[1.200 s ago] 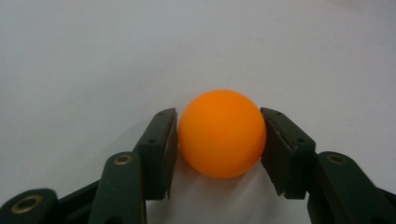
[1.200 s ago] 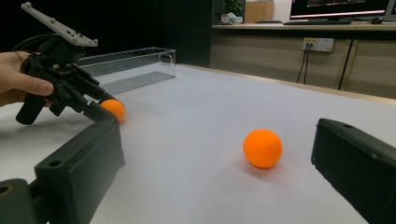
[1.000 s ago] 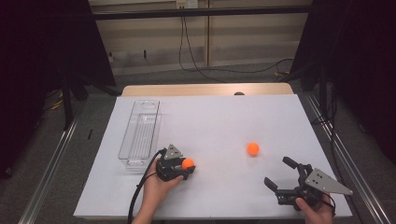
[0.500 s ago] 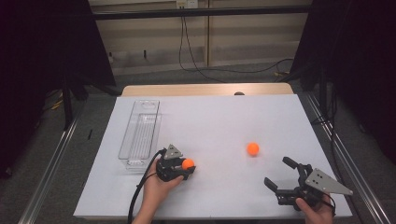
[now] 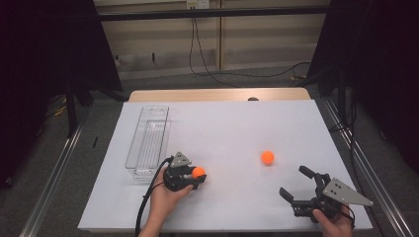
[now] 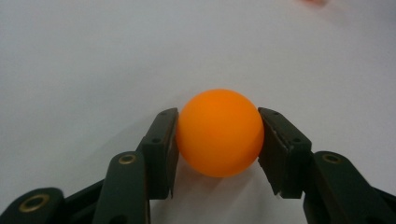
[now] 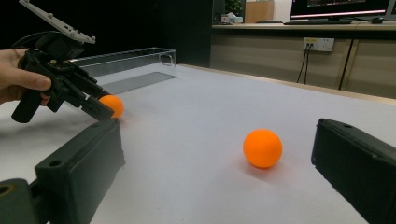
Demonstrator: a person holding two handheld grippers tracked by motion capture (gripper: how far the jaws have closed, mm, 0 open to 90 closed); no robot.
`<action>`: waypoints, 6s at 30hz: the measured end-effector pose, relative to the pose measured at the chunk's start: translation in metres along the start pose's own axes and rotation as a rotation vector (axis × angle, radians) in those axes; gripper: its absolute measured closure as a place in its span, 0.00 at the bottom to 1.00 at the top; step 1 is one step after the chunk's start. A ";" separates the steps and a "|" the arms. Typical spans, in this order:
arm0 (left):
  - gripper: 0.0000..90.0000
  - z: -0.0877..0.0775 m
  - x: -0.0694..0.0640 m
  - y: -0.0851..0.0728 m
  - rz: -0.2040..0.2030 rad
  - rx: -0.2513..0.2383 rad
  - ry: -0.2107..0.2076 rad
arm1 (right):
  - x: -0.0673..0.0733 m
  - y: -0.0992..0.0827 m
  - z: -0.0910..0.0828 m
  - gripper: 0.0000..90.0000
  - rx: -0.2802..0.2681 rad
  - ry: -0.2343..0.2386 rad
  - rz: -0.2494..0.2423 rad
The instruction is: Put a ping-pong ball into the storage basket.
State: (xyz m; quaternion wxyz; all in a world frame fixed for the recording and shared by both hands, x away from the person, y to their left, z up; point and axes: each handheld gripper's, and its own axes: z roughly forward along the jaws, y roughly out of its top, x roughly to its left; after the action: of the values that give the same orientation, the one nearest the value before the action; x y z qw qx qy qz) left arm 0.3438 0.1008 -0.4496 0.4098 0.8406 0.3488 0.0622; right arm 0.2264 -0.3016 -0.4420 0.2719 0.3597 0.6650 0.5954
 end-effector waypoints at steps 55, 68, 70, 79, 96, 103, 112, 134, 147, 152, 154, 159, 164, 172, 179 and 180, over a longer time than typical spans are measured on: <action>0.57 -0.011 0.002 0.010 -0.036 -0.020 -0.008 | -0.001 -0.001 0.000 0.02 -0.003 -0.006 0.007; 0.57 -0.013 0.002 0.017 -0.050 -0.025 -0.012 | -0.002 -0.001 0.000 0.02 -0.005 -0.004 0.009; 0.57 -0.014 0.002 0.018 -0.050 -0.027 -0.009 | -0.002 -0.001 0.000 0.02 -0.005 -0.004 0.009; 0.57 -0.017 0.003 0.022 -0.053 -0.028 -0.004 | -0.002 -0.001 0.000 0.02 -0.003 -0.007 0.009; 0.57 -0.018 0.004 0.025 -0.062 -0.021 -0.006 | -0.002 -0.001 0.000 0.02 -0.001 -0.012 0.011; 0.57 -0.021 0.006 0.027 -0.058 -0.020 0.001 | -0.003 -0.002 0.001 0.02 -0.002 -0.016 0.016; 0.56 -0.024 0.006 0.031 -0.062 -0.022 0.002 | -0.004 -0.002 0.001 0.02 0.000 -0.018 0.018; 0.57 -0.031 0.008 0.041 -0.077 -0.034 0.009 | -0.004 -0.002 0.002 0.02 -0.002 -0.016 0.019; 0.57 -0.033 0.010 0.044 -0.078 -0.038 0.018 | -0.004 -0.002 0.002 0.02 -0.001 -0.020 0.019; 0.57 -0.034 0.010 0.045 -0.077 -0.036 0.017 | -0.004 -0.002 0.002 0.02 -0.001 -0.020 0.020; 0.57 -0.034 0.010 0.045 -0.074 -0.036 0.019 | -0.004 -0.002 0.002 0.02 0.000 -0.022 0.019; 0.57 -0.037 0.011 0.047 -0.075 -0.044 0.022 | -0.004 -0.002 0.002 0.02 0.001 -0.021 0.017; 0.57 -0.041 0.012 0.049 -0.079 -0.056 0.028 | -0.003 -0.001 0.001 0.02 -0.004 -0.019 0.014; 0.56 -0.040 0.014 0.050 -0.080 -0.049 0.033 | -0.003 -0.002 0.002 0.02 0.000 -0.019 0.014; 0.57 -0.042 0.014 0.050 -0.083 -0.055 0.035 | -0.004 -0.002 0.002 0.02 0.000 -0.021 0.017; 0.56 -0.042 0.015 0.050 -0.082 -0.056 0.038 | -0.004 -0.002 0.002 0.02 0.000 -0.020 0.017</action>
State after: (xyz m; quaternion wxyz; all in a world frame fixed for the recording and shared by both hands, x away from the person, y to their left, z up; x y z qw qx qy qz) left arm 0.3651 0.1166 -0.3879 0.4286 0.8124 0.3889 0.0712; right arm 0.2294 -0.3035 -0.4442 0.2734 0.3714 0.6592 0.5940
